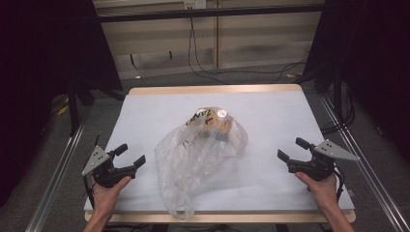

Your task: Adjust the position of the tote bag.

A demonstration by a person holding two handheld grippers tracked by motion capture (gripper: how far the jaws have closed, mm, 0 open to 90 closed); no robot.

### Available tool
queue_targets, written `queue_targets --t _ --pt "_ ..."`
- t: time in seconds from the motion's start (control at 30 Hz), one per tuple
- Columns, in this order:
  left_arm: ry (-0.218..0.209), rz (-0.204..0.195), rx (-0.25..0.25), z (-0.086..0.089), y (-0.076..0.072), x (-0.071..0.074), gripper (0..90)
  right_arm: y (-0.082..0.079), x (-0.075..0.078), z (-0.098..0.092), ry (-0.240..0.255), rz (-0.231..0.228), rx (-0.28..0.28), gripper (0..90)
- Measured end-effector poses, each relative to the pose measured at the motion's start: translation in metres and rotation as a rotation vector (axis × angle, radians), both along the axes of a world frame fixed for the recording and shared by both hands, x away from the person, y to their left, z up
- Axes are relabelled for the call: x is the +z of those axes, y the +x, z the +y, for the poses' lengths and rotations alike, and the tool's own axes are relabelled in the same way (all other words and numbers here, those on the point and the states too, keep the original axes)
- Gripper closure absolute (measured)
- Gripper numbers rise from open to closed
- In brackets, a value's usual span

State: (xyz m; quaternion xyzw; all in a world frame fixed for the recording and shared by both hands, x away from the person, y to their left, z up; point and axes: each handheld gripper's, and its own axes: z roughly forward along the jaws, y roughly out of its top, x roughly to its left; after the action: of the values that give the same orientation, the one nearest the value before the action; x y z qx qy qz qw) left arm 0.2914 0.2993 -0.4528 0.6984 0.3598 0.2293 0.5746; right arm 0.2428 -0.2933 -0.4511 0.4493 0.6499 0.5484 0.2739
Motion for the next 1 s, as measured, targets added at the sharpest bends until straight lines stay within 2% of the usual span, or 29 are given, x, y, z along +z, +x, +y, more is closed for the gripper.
queue_targets --t 0.2,0.23,0.37,0.4,0.63,0.77,0.87,1.0 --pt "0.033 0.015 0.004 -0.002 0.000 0.000 14.9 0.004 -0.002 -0.001 -0.004 0.015 0.028 19.7" --pt "0.039 0.012 -0.009 -0.002 -0.001 0.000 15.8 0.004 -0.001 0.000 -0.006 0.017 0.037 22.1" --pt "0.037 0.023 -0.015 -0.002 -0.005 0.002 20.7 0.003 -0.001 0.004 -0.022 0.043 0.060 27.4" --pt "0.038 0.023 -0.026 -0.002 -0.006 0.002 21.4 0.003 -0.001 0.004 -0.035 0.045 0.072 29.8" --pt "0.071 0.043 -0.070 -0.006 -0.013 0.005 26.1 0.000 0.005 0.011 -0.037 0.079 0.153 38.1" --pt "0.080 0.042 -0.085 -0.008 -0.015 0.008 26.3 -0.002 0.008 0.016 -0.032 0.089 0.197 43.9" --pt "0.073 0.061 -0.094 -0.011 -0.017 0.009 31.4 -0.001 0.010 0.020 -0.028 0.106 0.218 49.1" --pt "0.084 0.048 -0.115 -0.019 -0.020 0.014 34.1 -0.005 0.014 0.028 -0.028 0.110 0.267 53.5"
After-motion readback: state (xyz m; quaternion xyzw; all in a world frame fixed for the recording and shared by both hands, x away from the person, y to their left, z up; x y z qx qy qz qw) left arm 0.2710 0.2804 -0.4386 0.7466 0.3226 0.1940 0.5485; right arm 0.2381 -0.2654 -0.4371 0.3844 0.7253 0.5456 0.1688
